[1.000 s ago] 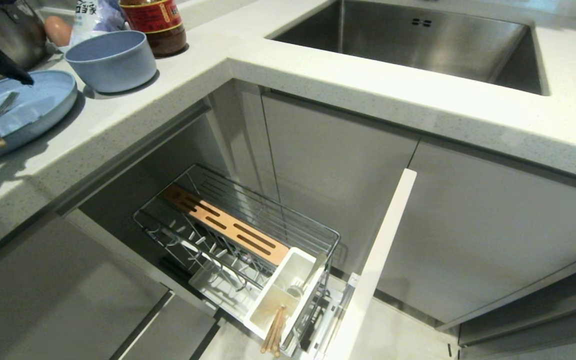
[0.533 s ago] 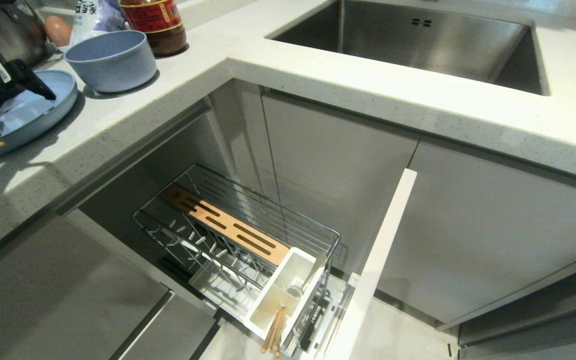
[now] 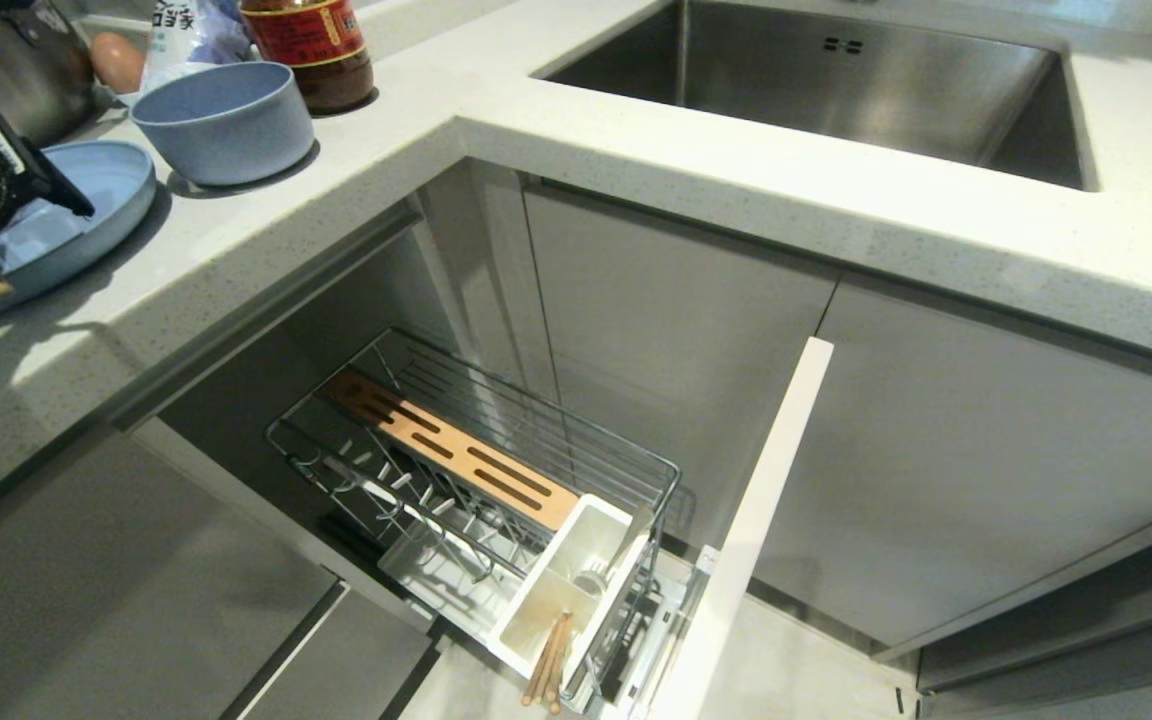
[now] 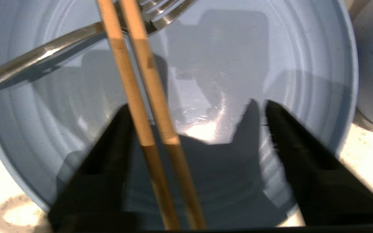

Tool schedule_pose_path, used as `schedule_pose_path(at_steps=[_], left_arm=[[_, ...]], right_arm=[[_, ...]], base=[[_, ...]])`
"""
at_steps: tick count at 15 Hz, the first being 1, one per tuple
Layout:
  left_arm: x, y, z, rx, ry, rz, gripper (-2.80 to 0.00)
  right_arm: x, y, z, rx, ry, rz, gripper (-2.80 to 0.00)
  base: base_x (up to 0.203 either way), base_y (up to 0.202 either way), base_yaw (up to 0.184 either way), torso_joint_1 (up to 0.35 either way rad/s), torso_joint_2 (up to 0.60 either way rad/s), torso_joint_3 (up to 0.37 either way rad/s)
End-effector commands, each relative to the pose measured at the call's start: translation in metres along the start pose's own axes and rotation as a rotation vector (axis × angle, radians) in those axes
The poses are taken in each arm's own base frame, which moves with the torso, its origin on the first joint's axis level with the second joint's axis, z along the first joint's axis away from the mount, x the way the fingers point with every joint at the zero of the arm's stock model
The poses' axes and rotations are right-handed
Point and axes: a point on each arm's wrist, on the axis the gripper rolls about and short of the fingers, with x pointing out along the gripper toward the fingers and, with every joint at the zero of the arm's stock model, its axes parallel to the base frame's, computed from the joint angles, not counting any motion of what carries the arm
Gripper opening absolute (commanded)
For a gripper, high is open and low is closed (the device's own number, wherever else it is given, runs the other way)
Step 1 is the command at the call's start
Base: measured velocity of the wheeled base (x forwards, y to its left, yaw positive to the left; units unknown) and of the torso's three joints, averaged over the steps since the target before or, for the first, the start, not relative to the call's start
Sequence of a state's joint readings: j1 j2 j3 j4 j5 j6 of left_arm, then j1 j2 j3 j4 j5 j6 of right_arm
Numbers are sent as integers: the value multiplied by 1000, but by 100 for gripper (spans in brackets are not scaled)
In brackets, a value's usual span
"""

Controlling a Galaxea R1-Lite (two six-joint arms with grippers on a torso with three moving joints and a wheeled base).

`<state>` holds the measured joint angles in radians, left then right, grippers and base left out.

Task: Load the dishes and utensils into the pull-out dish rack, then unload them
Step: Pick up the chopsticks and place it in the cupboard

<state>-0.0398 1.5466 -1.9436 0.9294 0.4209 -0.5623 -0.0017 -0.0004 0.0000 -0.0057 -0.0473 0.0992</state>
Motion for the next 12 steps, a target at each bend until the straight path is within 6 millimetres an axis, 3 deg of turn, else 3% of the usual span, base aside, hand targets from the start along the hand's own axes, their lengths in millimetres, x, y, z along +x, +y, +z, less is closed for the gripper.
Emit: schedule_pose_path(at_steps=[1, 8, 12], left_arm=[[1, 0, -1, 0, 3, 7, -280], [-3, 1, 0, -3, -6, 4, -280], [-20, 8, 3, -18, -41, -15, -280]], right_arm=[[0, 0, 0, 1, -4, 0, -280], [0, 0, 0, 1, -5, 0, -280], [0, 0, 0, 1, -4, 0, -280]], base=[[0, 0, 0, 0, 0, 0], [0, 0, 0, 0, 0, 0], [0, 0, 0, 0, 0, 0]])
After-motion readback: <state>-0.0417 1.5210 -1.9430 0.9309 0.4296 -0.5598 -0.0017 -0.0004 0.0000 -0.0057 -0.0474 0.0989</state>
